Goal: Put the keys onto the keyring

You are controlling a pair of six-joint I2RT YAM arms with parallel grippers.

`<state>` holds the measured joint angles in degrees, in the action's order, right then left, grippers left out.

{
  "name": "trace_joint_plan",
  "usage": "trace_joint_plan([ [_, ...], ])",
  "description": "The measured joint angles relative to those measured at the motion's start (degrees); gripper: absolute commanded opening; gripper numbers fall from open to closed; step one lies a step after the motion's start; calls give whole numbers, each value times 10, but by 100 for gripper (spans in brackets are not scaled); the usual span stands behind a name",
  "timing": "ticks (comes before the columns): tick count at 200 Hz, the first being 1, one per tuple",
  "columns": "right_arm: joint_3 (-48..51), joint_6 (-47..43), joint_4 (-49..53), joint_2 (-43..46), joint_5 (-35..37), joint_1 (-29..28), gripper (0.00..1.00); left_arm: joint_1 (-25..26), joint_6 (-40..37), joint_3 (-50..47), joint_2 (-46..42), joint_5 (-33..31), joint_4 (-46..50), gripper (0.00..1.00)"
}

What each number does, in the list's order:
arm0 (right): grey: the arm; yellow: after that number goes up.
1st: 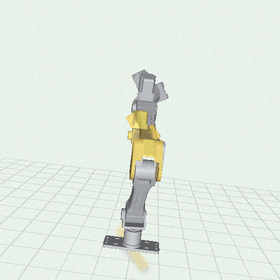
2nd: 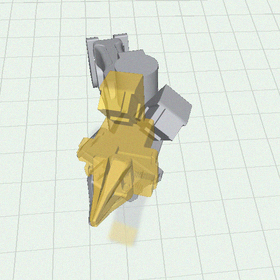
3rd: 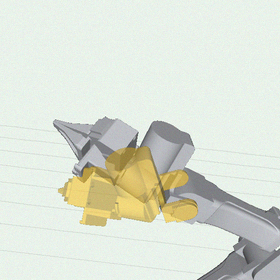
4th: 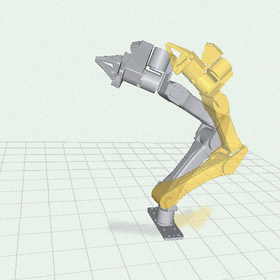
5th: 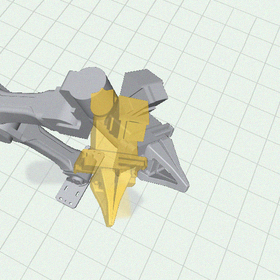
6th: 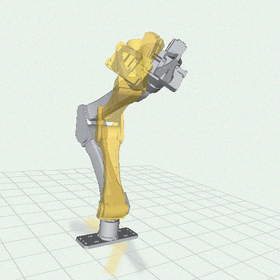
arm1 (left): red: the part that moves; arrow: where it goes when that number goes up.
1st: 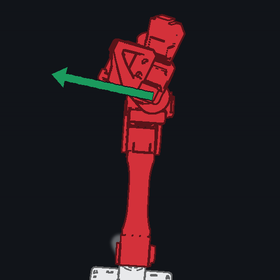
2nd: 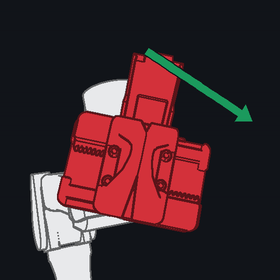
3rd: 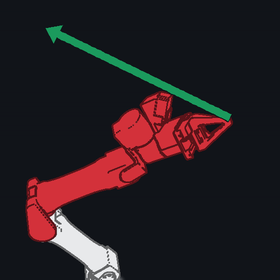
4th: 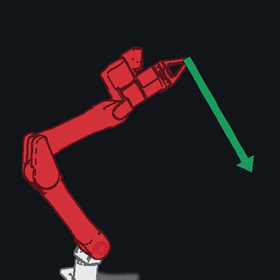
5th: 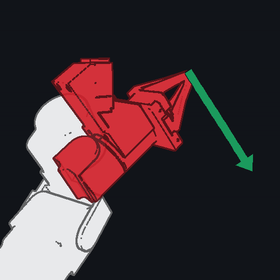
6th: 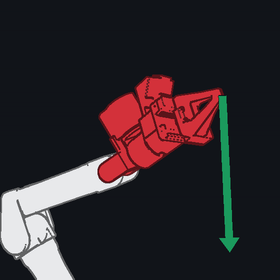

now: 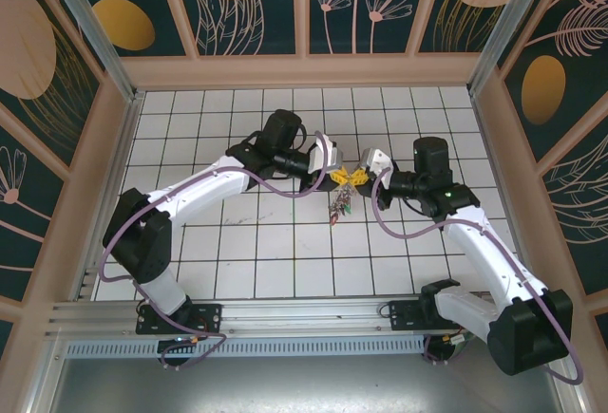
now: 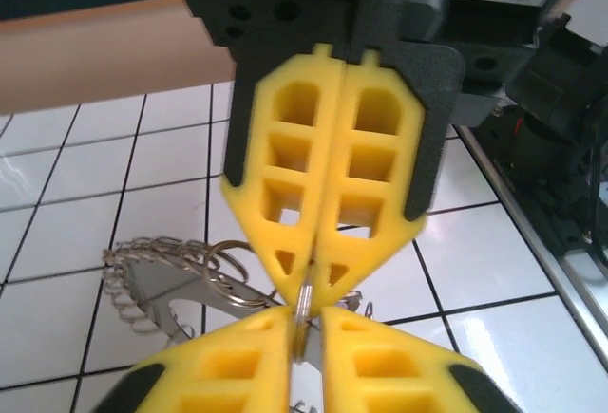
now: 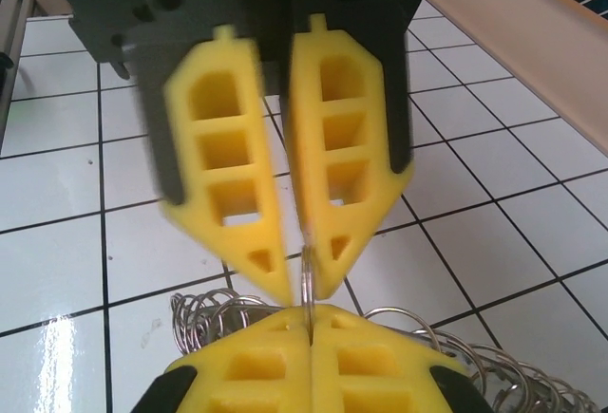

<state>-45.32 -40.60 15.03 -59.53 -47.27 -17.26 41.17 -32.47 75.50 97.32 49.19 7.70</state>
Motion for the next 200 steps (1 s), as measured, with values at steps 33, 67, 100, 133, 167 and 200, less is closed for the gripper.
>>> trace_joint_plan([
  [33,-1,0,2,0,14,-1,9,0,2,-4,0,-5,-11,0],
  [67,30,9,-31,11,16,-1,14,-7,66,-75,-15,16,-118,0],
  [100,75,48,-99,27,4,0,17,-15,140,-105,-17,68,-204,0],
  [133,87,76,-141,43,4,1,20,-15,168,-105,-17,84,-247,0],
  [167,87,80,-142,47,12,1,24,-15,170,-105,-17,85,-247,0],
  [200,87,82,-142,47,13,1,28,-15,170,-105,-17,85,-247,0],
])
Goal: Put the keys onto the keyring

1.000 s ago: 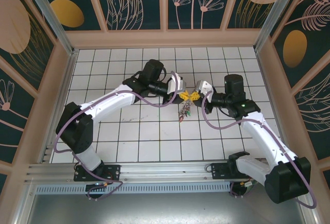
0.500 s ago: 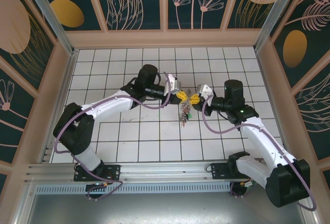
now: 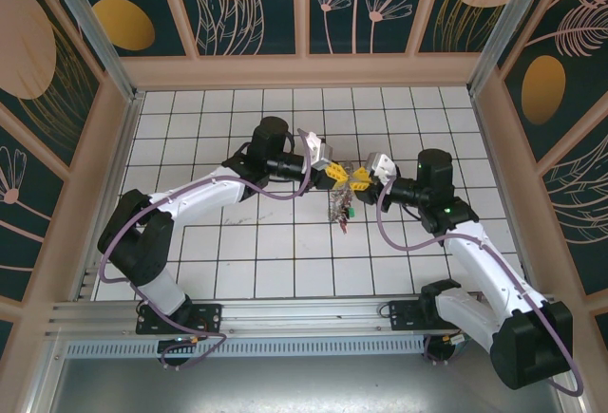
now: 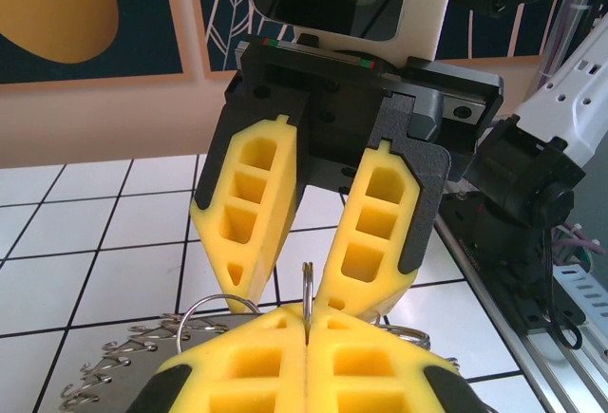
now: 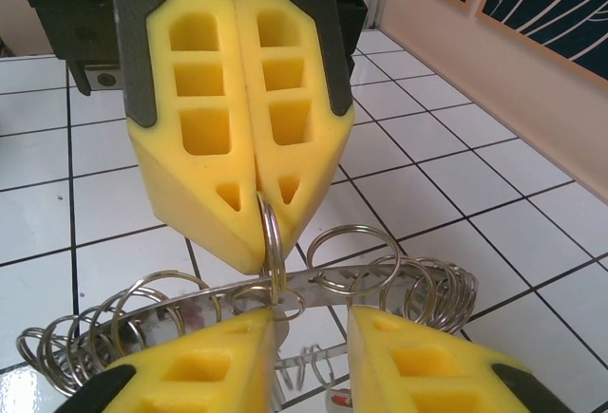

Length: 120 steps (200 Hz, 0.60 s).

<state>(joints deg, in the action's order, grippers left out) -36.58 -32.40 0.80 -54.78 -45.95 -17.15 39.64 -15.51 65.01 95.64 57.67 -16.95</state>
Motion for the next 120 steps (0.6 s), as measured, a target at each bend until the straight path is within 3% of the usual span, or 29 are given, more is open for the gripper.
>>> trace_joint_plan([
  [120,9,4,14,-1,-2,0,33,0,-11,0,0,-27,29,0],
])
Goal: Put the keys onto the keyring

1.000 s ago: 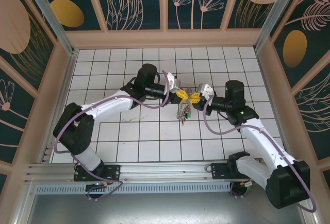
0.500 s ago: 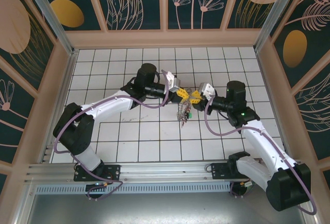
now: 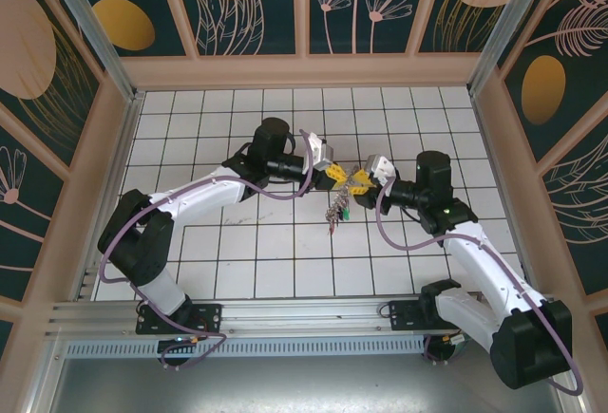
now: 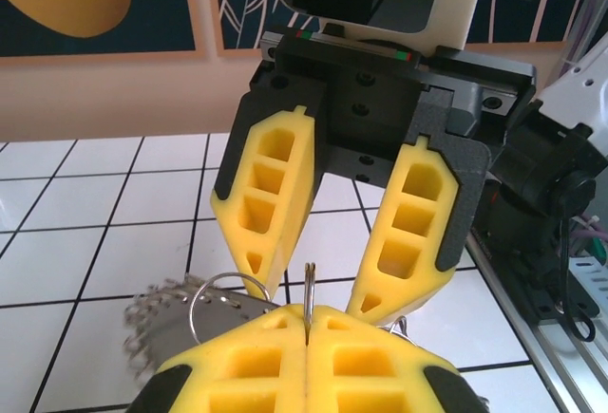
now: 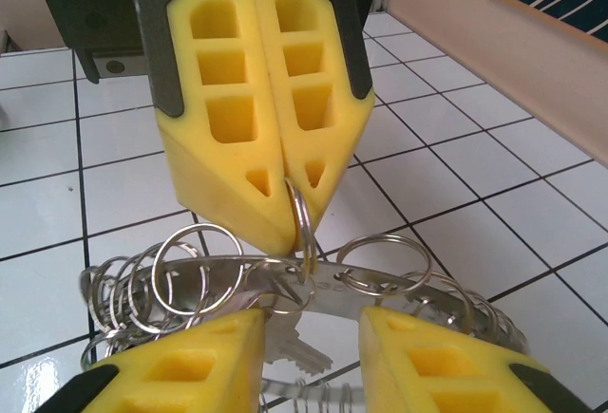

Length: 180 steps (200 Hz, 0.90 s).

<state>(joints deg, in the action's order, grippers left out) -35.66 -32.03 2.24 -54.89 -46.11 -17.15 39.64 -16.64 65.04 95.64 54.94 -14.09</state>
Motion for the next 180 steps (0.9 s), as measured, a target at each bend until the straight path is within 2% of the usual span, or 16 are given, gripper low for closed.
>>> trace_joint_plan([
  [79,6,0,14,-5,2,-1,33,0,-6,3,0,-16,9,0],
  [136,28,12,-6,20,132,-7,30,0,-31,13,0,-56,45,0],
  [180,58,19,-47,75,219,-7,32,2,-93,50,1,-135,138,0],
])
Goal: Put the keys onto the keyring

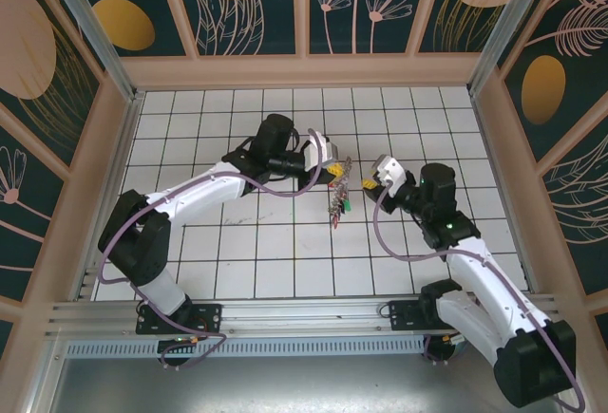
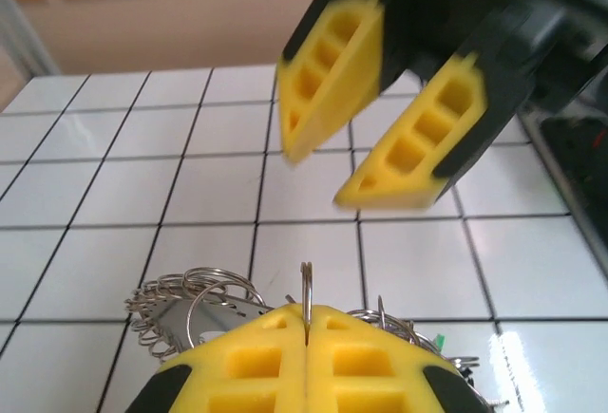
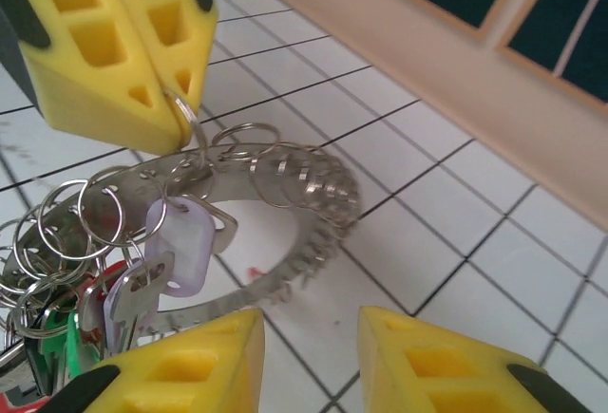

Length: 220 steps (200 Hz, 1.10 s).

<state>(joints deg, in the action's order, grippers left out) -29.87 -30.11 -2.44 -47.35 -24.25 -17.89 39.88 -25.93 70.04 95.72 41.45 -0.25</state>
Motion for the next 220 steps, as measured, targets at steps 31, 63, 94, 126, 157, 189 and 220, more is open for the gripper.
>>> trace_joint_plan([
  [31,9,7,-26,14,45,0,33,0,-69,27,0,-96,104,0],
  [63,14,21,-37,13,67,1,33,-11,-125,52,0,-168,191,0],
  [94,15,57,-49,6,81,5,33,-17,-151,63,6,-191,233,0],
  [126,5,133,-41,-21,106,30,36,0,-161,94,52,-197,250,0],
  [157,-45,224,-5,-73,120,83,36,36,-165,138,126,-198,261,0],
  [189,-57,287,7,-91,124,108,36,61,-169,177,179,-195,279,0],
  [220,-57,318,10,-91,124,109,36,74,-170,203,207,-193,284,0],
])
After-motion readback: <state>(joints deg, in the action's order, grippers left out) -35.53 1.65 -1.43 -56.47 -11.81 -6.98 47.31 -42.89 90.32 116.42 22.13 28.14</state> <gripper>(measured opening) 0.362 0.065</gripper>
